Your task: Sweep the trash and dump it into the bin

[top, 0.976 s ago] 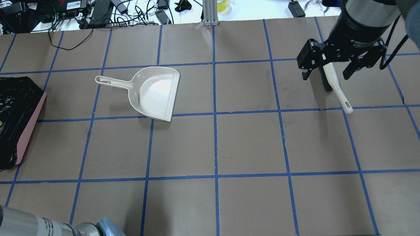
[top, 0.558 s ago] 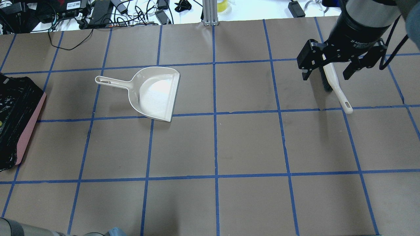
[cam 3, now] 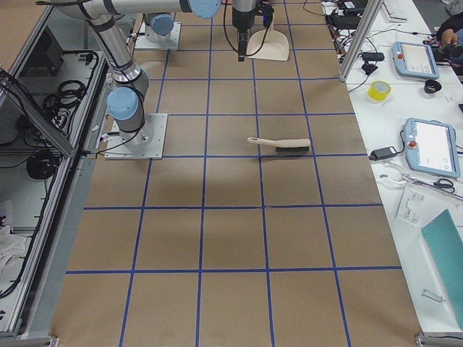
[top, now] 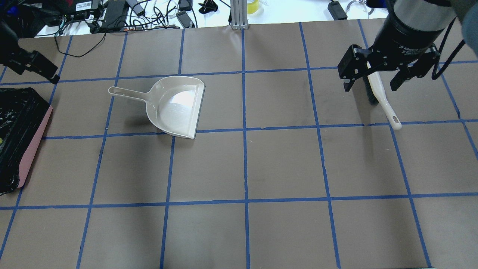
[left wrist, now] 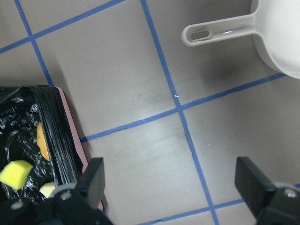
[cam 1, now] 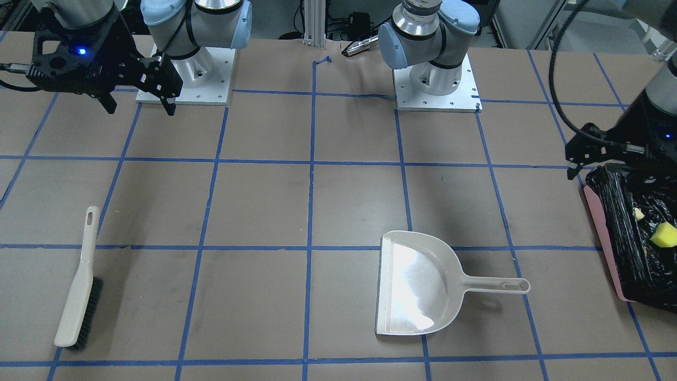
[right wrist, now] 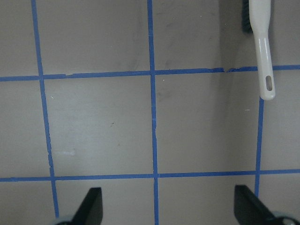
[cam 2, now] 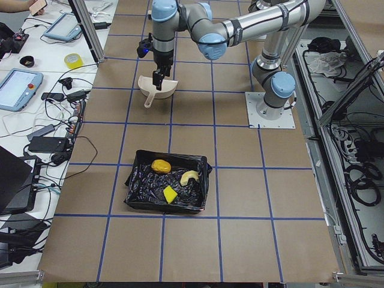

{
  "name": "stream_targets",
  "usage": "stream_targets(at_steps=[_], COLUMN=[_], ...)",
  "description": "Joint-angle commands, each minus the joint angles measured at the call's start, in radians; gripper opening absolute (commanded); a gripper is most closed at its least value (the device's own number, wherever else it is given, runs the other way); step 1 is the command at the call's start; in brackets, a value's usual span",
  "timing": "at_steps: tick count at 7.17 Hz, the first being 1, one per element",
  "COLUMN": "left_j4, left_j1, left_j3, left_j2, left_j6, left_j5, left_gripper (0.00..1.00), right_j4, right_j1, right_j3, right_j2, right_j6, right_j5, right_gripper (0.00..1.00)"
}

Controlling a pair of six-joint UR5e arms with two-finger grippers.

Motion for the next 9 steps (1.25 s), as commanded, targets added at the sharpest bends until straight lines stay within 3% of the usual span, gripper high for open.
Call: stream_targets(at_steps=[1,4,9], left_j4=[-0.075,-0.163,-0.166], left_j1=[-0.171,-0.309,-0.34], left_j3=[0.01,0.005,-0.007], left_j2=[0.06,0.122,0.13], left_j6=[-0.309,-0.663,-0.68], left_j5=[0.036,-0.078,-0.065], left_gripper=[1.0,1.0,1.0], right_j4=[0.0,-0.002,0.0], right_j1=[0.0,0.0,0.0], right_j3=[0.0,0.0,0.0], right_j2=[0.0,0.0,0.0], right_j6=[-0.001,-0.001,0.001], right_j5=[0.0,0.0,-0.005], right_gripper=[1.0,1.0,1.0])
